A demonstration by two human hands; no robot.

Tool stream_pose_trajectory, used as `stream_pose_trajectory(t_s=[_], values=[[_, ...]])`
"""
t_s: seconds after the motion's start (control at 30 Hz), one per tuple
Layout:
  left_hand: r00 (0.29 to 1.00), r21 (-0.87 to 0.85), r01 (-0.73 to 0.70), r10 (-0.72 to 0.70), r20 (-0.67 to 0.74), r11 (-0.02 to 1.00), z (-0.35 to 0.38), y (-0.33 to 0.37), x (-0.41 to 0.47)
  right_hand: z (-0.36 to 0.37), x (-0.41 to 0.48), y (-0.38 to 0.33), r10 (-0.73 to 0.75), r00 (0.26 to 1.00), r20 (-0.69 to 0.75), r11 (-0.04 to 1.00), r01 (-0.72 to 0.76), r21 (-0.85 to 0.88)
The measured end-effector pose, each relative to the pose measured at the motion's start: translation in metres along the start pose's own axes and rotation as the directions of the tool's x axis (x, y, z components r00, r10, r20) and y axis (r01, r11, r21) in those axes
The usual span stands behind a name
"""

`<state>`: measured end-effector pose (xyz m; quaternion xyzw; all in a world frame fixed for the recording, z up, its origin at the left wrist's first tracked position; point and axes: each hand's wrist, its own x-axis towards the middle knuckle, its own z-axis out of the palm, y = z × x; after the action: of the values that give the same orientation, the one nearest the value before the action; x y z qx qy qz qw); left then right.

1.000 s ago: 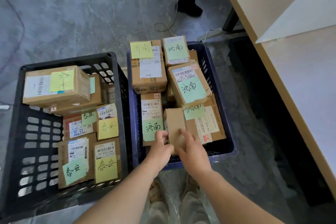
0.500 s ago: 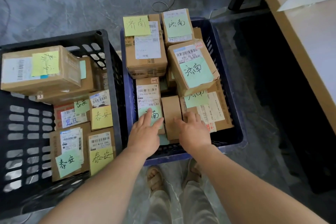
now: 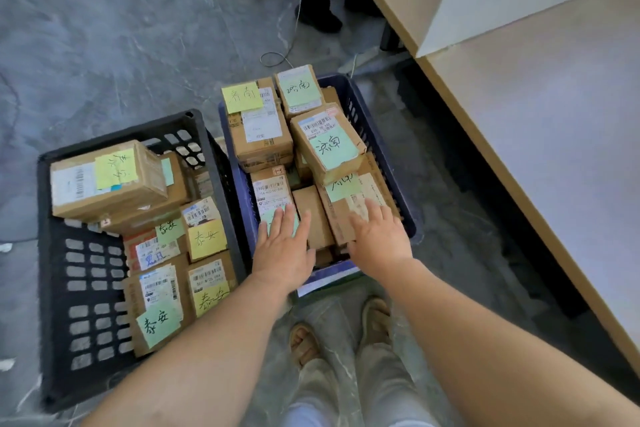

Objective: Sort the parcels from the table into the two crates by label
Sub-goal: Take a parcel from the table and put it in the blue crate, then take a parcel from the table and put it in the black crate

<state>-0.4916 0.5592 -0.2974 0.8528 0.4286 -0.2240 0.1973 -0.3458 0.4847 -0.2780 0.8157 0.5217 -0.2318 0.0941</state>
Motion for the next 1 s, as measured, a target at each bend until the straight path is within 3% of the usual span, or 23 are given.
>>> stream_pose_trajectory(t_s=[0.33,0.6,0.83,1.0], values=[[0.975,0.186,-0.170,0.193,-0.110,0.968,-0.024,0.088,-0.077,-0.028,-0.117,0.059,0.160,0.981,-0.112,0.986,-0.154,0.061],[0.933,0.313,-0.258,0.320,-0.164,0.914,-0.005,0.203,-0.158,-0.018,-0.256,0.143,0.314,0.926,-0.210,0.945,-0.282,0.168],[0.818,0.430,-0.436,0.548,-0.176,0.790,0.027,0.334,-0.234,0.015,-0.389,0.235,0.485,0.836,-0.258,0.873,-0.442,0.207],[0.716,0.500,-0.556,0.688,-0.119,0.664,0.056,0.412,-0.273,0.038,-0.470,0.284,0.618,0.729,-0.295,0.786,-0.571,0.237]])
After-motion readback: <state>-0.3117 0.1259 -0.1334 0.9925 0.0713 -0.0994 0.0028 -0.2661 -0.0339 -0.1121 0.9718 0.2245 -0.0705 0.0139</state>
